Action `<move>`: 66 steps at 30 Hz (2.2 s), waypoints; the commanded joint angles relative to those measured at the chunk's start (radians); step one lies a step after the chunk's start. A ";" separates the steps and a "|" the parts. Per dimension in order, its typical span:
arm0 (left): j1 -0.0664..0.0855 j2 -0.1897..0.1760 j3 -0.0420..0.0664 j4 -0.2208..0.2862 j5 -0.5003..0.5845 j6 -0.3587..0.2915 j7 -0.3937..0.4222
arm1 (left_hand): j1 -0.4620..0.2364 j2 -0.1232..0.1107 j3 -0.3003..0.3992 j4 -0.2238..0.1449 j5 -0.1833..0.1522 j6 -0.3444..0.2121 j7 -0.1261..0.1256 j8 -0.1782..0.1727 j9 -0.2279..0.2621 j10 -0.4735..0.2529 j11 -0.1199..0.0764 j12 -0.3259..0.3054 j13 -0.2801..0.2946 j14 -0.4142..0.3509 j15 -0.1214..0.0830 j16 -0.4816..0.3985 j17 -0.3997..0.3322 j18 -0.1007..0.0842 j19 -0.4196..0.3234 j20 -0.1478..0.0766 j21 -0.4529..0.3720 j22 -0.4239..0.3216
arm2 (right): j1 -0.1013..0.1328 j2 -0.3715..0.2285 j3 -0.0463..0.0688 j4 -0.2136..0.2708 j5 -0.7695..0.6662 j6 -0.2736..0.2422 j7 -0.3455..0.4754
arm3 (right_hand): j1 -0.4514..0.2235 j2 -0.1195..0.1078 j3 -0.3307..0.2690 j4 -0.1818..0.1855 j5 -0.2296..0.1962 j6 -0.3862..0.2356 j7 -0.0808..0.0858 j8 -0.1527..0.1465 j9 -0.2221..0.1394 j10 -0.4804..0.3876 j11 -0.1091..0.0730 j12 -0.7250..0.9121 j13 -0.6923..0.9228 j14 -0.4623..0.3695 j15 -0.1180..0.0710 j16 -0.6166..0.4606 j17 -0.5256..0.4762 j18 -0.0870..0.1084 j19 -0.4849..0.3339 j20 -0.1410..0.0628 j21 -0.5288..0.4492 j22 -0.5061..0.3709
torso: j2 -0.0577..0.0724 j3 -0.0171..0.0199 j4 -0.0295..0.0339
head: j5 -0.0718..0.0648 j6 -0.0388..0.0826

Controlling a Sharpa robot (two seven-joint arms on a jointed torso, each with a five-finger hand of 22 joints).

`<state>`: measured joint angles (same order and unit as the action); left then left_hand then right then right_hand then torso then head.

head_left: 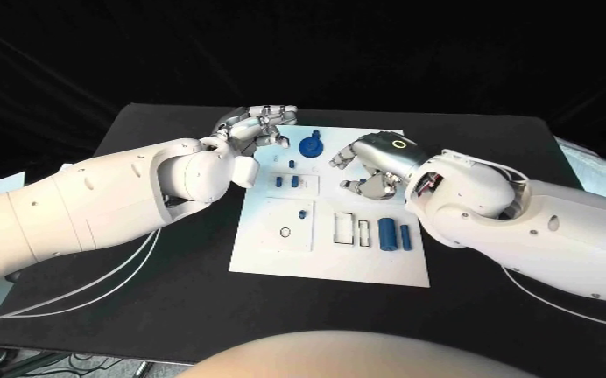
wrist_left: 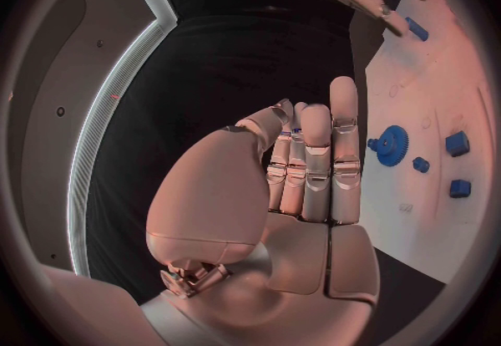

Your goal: Assemble the parts on the task board

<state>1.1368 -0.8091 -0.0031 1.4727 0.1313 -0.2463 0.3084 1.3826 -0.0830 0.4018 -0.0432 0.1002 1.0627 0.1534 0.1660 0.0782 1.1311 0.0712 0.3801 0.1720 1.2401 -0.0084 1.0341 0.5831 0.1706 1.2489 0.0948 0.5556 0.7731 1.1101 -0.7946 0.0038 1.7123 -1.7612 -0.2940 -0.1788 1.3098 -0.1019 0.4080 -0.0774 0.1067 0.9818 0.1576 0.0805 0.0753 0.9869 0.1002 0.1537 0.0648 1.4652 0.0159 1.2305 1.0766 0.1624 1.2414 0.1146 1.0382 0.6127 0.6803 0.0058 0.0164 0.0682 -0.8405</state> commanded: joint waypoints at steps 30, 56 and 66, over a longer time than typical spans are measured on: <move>-0.005 0.004 0.000 -0.001 -0.009 0.022 0.006 | 0.000 0.008 -0.006 -0.002 -0.001 -0.006 0.001 0.004 -0.002 -0.006 0.002 0.007 0.003 -0.008 0.002 -0.003 -0.002 0.010 0.000 -0.002 -0.006 -0.001 | 0.042 -0.010 -0.003 -0.103 -0.019 0.264 0.012 | 0.009 0.003 -0.034 0.016 0.016 0.054 -0.022 -0.004 0.001 0.047 -0.018 0.038 0.000 0.026 -0.020 -0.004 -0.015 -0.004 0.020 -0.015 0.008 0.006 | 0.001 -0.0007 0.0012 | -0.007 0.007; -0.006 0.004 0.000 -0.001 -0.009 0.023 0.004 | 0.000 0.009 -0.006 -0.002 -0.001 -0.007 0.002 0.004 -0.002 -0.007 0.002 0.007 0.003 -0.008 0.002 -0.003 -0.002 0.010 0.000 -0.002 -0.007 -0.001 | 0.024 0.035 -0.009 -0.159 -0.038 0.262 0.010 | 0.028 0.041 0.025 0.021 -0.019 0.158 -0.038 0.028 0.018 0.172 -0.039 0.042 0.002 0.034 -0.036 0.024 0.013 -0.011 0.044 -0.028 0.041 0.054 | 0.001 -0.0007 0.0020 | -0.011 0.003; -0.006 0.004 0.000 -0.001 -0.009 0.024 0.003 | -0.001 0.009 -0.008 -0.002 -0.001 -0.008 0.002 0.005 -0.002 -0.010 0.002 0.011 0.005 -0.010 0.003 -0.003 -0.004 0.010 0.000 -0.002 -0.008 -0.002 | 0.021 0.038 -0.009 -0.161 -0.043 0.234 0.010 | 0.036 0.047 0.034 0.016 -0.022 0.164 -0.038 0.029 0.020 0.183 -0.041 0.038 0.003 0.035 -0.038 0.028 0.016 -0.012 0.047 -0.031 0.048 0.064 | 0.000 -0.0004 0.0015 | -0.013 0.003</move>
<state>1.1312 -0.8067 -0.0039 1.4709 0.1268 -0.2415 0.3078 1.3826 -0.0830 0.3989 -0.0462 0.1002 1.0628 0.1533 0.1659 0.0775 1.1274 0.0749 0.3876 0.1761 1.2366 -0.0048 1.0341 0.5797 0.1706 1.2488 0.0948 0.5497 0.7723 1.1371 -0.7577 -0.0012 1.5540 -1.7854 -0.0592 -0.1682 1.3416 -0.0644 0.4349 -0.0619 0.0900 1.1378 0.1204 0.1039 0.0941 1.1627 0.0599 0.1943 0.0666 1.4666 -0.0147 1.2547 1.0917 0.1624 1.2793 0.0839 1.0826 0.6754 0.6808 0.0053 0.0179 0.0559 -0.8380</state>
